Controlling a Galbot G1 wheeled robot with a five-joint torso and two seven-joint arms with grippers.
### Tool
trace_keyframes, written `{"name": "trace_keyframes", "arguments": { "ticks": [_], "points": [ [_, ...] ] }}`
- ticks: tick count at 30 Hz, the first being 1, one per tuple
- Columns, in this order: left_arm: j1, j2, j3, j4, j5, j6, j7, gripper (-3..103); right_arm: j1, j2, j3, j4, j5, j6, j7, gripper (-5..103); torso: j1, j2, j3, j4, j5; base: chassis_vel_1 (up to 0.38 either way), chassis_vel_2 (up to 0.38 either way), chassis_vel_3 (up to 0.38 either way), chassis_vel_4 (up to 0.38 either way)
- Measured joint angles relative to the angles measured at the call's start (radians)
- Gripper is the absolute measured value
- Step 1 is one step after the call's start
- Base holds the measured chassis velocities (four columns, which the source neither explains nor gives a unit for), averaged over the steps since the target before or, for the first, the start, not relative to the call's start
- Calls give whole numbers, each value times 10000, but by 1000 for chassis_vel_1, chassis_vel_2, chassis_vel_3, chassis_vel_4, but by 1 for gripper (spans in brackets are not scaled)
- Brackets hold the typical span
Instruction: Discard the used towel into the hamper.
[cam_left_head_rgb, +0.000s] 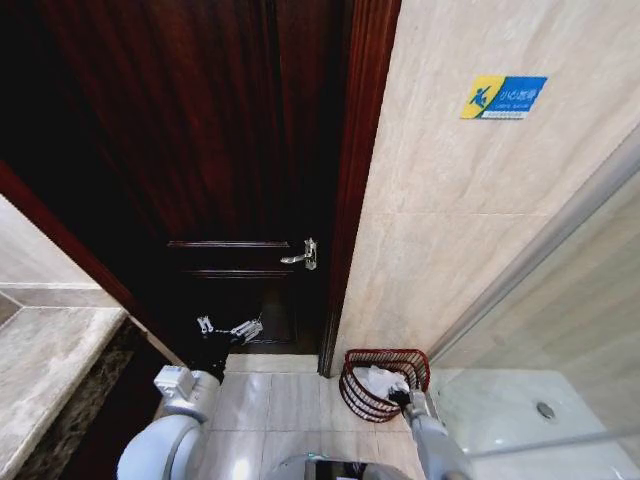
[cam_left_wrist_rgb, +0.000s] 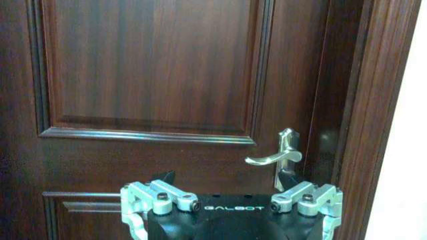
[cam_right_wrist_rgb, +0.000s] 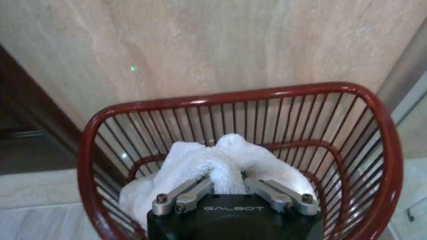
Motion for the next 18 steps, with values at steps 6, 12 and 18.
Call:
{"name": "trace_keyframes", "arguments": {
  "ticks": [6,12,18],
  "points": [
    [0,0,0,0,-1,0,0,100,22,-111,14,-41,118,60,92,5,-4,0,-1,0,-4,0,0,0,0],
    [0,0,0,0,0,0,0,100,1,-185,25,-63,128,60,90,5,-77,-169,-85,-1,-3,0,0,0,0],
    [0,0,0,0,0,0,0,100,24,-186,1,-64,133,61,90,5,-302,-651,-346,-1,-4,0,0,0,0]
  ]
}}
